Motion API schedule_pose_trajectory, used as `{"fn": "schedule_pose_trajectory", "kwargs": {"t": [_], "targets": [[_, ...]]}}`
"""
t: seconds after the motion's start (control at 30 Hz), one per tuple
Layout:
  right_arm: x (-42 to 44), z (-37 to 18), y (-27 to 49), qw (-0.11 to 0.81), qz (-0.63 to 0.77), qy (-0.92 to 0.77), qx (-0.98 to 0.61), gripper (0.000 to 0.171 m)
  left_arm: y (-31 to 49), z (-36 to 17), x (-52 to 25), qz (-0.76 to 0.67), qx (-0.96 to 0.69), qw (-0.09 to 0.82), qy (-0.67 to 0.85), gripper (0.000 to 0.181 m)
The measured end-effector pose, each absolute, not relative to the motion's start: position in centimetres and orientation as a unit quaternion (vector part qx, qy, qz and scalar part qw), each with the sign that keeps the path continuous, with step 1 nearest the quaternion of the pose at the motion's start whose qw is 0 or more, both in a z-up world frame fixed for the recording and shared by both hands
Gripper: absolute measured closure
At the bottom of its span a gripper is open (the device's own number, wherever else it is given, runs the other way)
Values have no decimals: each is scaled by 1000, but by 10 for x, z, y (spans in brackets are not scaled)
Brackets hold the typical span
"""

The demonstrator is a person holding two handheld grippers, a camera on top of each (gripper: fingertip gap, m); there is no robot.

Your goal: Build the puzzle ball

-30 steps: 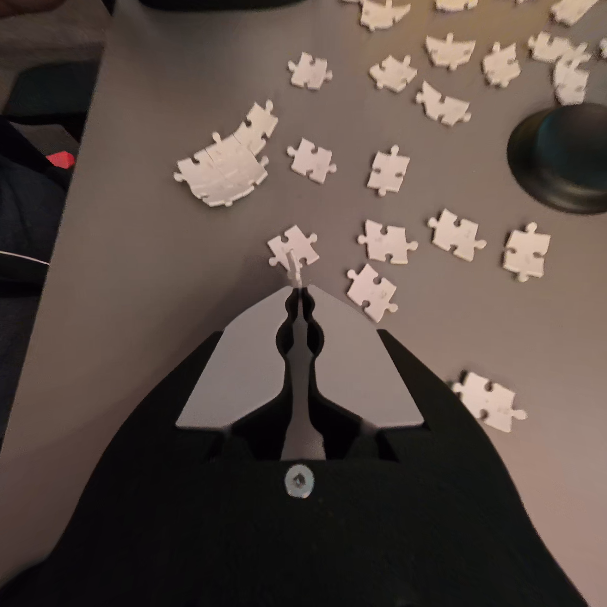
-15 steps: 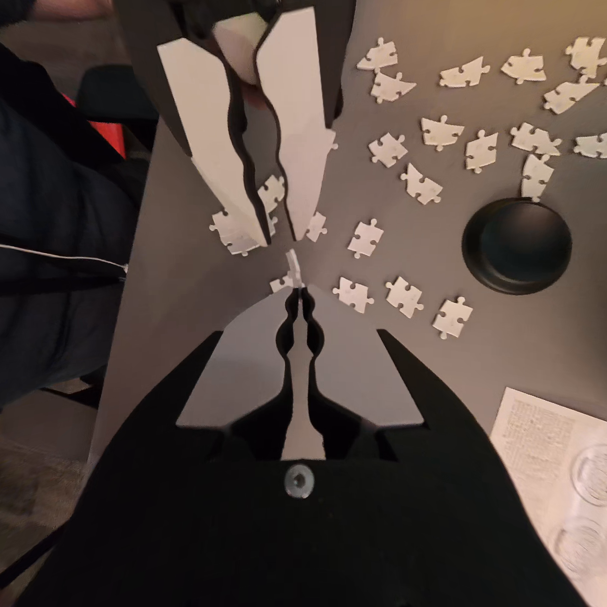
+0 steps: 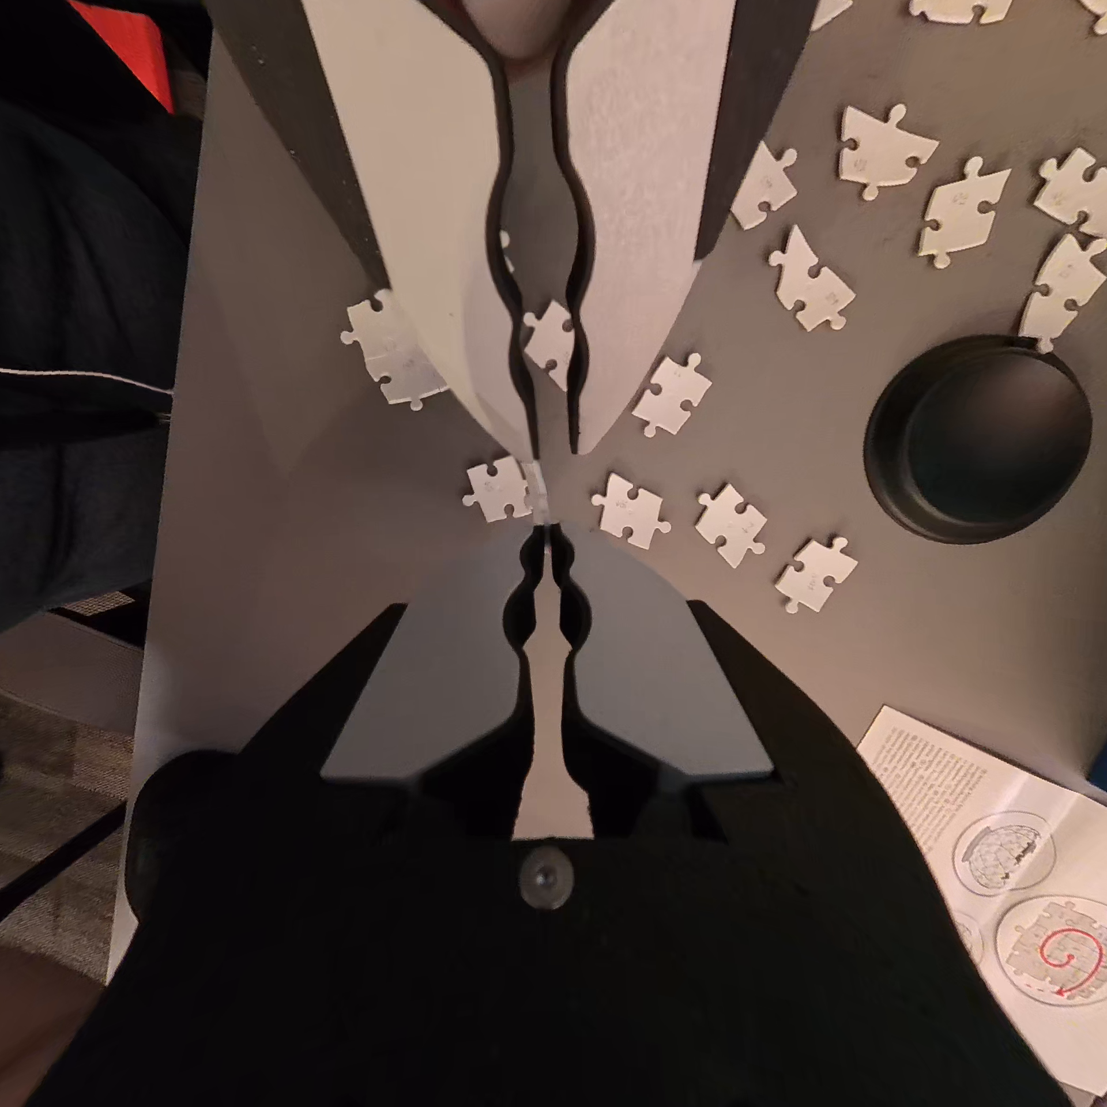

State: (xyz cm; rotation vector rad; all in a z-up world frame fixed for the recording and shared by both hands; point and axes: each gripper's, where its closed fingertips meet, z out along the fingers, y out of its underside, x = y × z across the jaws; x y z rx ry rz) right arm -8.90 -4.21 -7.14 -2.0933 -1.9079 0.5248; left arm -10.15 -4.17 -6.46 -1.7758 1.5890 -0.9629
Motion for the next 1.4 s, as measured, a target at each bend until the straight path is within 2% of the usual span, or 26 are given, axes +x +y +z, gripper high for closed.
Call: {"fn": "schedule_pose_trajectory", "kwargs": {"t": [0.1,0.23,0.37,0.43,0.5,0.57,0.67,0.77,0.93,1.07,1.17,1.3,1.4], "targets": [[-92,-71,-40,132,183,-659,-718,168,-44,-67,-100,-371,-662,269,593,171],[-93,-74,-39,125,177,-667,-713,168,-46,-78,-98,-359,-661,254,608,178],[-96,-73,-33,153,192,-653,-717,168,-36,-78,-100,-358,-668,279,590,179],[-102,-65,-23,205,214,-632,-716,162,-30,-72,-103,-378,-670,299,565,179],[-104,-51,-7,281,230,-592,-719,140,-24,-60,-107,-407,-672,319,530,179],[-104,-32,5,370,272,-536,-708,138,-15,-46,-113,-430,-670,350,494,179],[-107,-17,10,454,367,-450,-676,139,-5,-27,-122,-463,-663,391,439,179],[-117,-21,5,456,419,-422,-662,140,-1,-16,-127,-477,-654,419,411,179],[-129,-19,0,438,490,-388,-646,167,-4,-10,-127,-488,-641,436,402,179],[-127,-19,-3,413,535,-368,-639,168,-7,-14,-126,-504,-633,429,402,179],[-108,-17,2,426,498,-370,-659,168,-7,-19,-130,-495,-642,419,407,170],[-58,-31,15,466,319,-386,-730,168,-5,-32,-144,-417,-665,427,448,169],[-37,-56,1,451,269,-375,-764,168,1,-42,-153,-361,-684,436,460,169]]}}
